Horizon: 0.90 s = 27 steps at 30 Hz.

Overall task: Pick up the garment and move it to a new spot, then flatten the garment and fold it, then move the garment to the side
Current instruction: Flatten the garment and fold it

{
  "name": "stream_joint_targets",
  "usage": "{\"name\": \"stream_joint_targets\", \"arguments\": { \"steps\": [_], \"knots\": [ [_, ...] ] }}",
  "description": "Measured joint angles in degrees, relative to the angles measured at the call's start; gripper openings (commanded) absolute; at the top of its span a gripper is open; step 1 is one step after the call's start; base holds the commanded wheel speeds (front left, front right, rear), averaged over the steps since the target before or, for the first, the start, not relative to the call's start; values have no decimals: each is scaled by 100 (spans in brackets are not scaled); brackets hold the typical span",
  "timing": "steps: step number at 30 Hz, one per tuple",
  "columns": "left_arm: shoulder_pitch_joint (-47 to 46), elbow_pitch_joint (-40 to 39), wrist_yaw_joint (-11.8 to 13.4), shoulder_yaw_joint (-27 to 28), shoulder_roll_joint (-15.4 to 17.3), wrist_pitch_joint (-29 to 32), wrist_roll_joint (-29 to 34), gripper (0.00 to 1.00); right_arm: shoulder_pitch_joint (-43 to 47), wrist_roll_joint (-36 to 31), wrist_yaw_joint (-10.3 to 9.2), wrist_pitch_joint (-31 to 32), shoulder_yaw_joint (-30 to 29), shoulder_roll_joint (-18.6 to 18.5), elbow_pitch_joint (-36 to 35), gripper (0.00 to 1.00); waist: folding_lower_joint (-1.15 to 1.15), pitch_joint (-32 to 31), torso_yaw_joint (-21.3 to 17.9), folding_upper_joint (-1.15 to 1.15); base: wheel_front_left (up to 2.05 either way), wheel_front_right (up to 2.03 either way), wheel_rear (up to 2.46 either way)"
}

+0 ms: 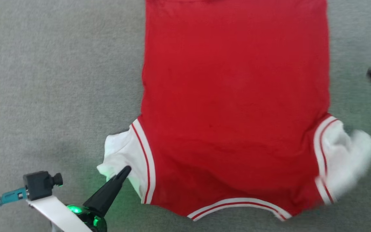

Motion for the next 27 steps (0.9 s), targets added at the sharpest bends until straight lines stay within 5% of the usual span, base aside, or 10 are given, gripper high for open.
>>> {"name": "stream_joint_targets", "arguments": {
  "steps": [4,12,24,25,26,27],
  "knots": [
    [-254,-222,0,-104,-10,16,92,0,-1734,-393,-1,203,182,-99,1280,100,0,235,272,0,0,0,0],
    [-659,-475,0,-336,-94,14,196,0,-3754,-995,0,832,606,-177,3208,100,0,779,731,0,0,0,0],
    [-1085,-577,0,-650,-67,-186,220,0,-5176,-1553,-1,1381,1070,-226,4640,100,0,1448,1109,0,0,0,0],
    [-1124,-569,0,-677,-67,-202,219,0,-5220,-1553,-2,1380,1094,-227,4681,68,0,1463,1115,0,0,0,0],
    [-1160,-566,0,-699,-67,-218,219,0,-5258,-1549,-2,1378,1117,-223,4726,19,0,1466,1112,0,0,0,0],
    [-1189,-552,0,-724,-67,-232,215,0,-5270,-1528,-2,1360,1144,-221,4758,0,0,1460,1105,0,0,0,0]
  ]
}}
